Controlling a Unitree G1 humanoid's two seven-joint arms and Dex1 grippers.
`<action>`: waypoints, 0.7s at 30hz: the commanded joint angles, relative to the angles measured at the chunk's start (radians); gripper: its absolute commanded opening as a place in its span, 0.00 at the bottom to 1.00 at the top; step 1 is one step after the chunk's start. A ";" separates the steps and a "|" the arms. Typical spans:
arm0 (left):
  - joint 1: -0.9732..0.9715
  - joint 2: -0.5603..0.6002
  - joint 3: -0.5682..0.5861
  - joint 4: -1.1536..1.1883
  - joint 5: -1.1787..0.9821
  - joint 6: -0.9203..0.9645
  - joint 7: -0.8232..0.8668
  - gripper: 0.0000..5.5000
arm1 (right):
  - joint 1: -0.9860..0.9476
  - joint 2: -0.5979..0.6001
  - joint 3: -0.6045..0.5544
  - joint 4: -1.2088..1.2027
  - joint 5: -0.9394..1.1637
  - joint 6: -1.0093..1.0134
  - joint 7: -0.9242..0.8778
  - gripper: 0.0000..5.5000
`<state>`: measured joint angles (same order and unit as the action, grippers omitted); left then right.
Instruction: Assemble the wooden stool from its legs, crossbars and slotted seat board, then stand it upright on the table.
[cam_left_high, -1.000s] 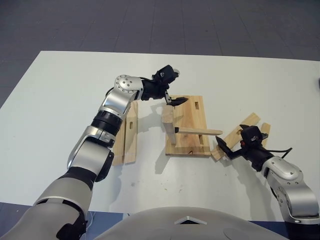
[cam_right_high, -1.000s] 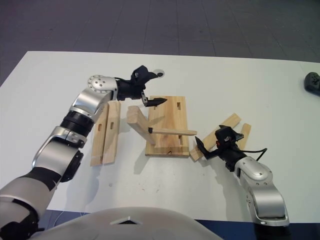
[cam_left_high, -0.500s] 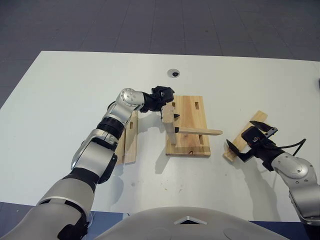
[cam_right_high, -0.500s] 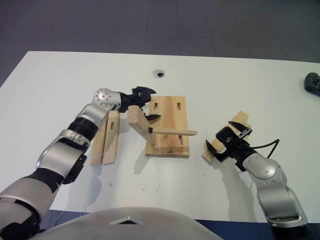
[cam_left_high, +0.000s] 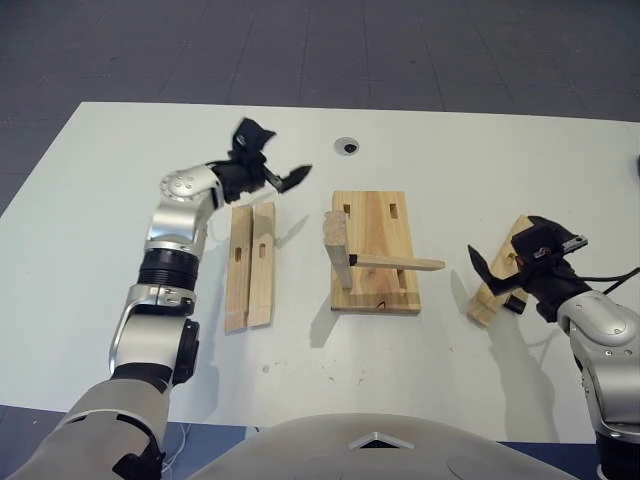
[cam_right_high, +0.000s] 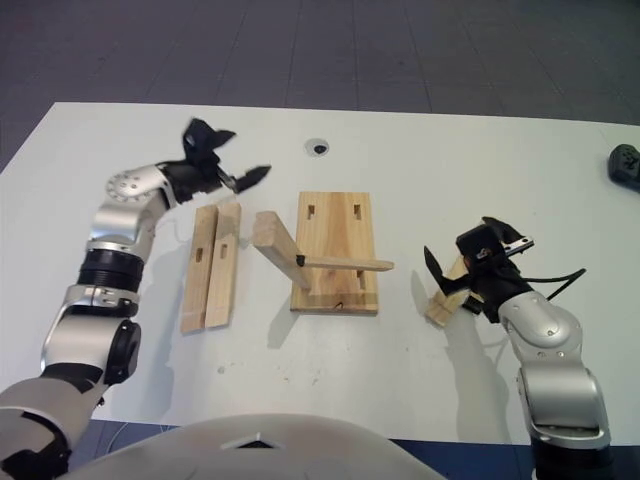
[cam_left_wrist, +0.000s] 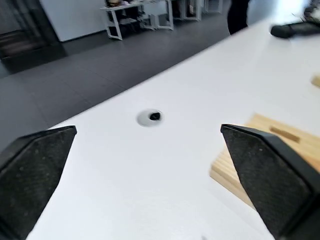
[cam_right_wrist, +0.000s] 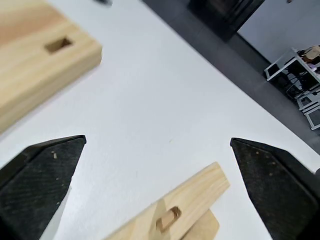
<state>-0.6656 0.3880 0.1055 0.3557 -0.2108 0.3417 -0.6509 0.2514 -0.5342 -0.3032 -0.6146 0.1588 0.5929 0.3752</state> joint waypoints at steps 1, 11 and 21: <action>0.174 0.029 0.149 -0.409 -0.040 0.427 0.232 0.98 | 0.065 0.064 -0.128 -0.038 0.066 0.004 -0.019 0.98; 0.467 -0.060 0.154 -0.846 -0.002 1.007 0.447 0.98 | 0.272 0.181 -0.225 -0.094 0.048 -0.051 -0.082 0.98; 0.560 -0.040 0.081 -0.802 0.007 0.997 0.463 0.98 | 0.274 0.171 -0.199 -0.099 0.029 -0.062 -0.090 0.98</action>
<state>-0.1282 0.3339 0.1971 -0.4775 -0.2198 1.3436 -0.2004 0.5279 -0.3557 -0.5069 -0.6987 0.1899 0.5310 0.2830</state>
